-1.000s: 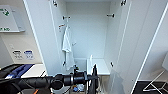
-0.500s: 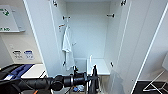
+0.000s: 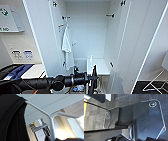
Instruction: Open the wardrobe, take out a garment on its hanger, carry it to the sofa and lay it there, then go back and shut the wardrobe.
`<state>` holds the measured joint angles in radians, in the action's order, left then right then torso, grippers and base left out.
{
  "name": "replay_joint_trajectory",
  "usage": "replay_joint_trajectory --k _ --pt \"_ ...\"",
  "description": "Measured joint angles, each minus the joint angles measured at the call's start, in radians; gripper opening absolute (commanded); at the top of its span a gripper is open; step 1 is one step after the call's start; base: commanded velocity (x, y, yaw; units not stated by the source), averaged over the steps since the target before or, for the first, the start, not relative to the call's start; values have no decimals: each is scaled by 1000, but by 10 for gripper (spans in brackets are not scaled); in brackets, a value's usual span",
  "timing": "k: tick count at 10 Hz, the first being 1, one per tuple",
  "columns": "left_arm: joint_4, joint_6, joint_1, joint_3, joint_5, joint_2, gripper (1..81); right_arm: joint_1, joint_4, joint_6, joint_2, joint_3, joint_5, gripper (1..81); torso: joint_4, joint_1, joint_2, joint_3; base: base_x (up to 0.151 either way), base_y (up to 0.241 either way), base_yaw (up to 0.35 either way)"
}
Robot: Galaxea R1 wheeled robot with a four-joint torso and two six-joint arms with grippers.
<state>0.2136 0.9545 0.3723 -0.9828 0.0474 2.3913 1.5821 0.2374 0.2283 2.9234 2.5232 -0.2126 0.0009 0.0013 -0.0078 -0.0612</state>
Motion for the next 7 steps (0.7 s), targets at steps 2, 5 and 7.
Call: replay_joint_trajectory --k 2,5,7 --pt "0 1 0 -3 1 -3 10 -1 -1 0 -1 11 -4 811 0 0 0 0 0 0 -238" --pt "0 0 0 -5 0 2 10 11 -1 0 0 29 -1 811 0 0 0 0 0 0 -243" --pt "0 0 0 -5 0 1 10 12 0 0 0 31 -1 811 0 0 0 0 0 0 -243"
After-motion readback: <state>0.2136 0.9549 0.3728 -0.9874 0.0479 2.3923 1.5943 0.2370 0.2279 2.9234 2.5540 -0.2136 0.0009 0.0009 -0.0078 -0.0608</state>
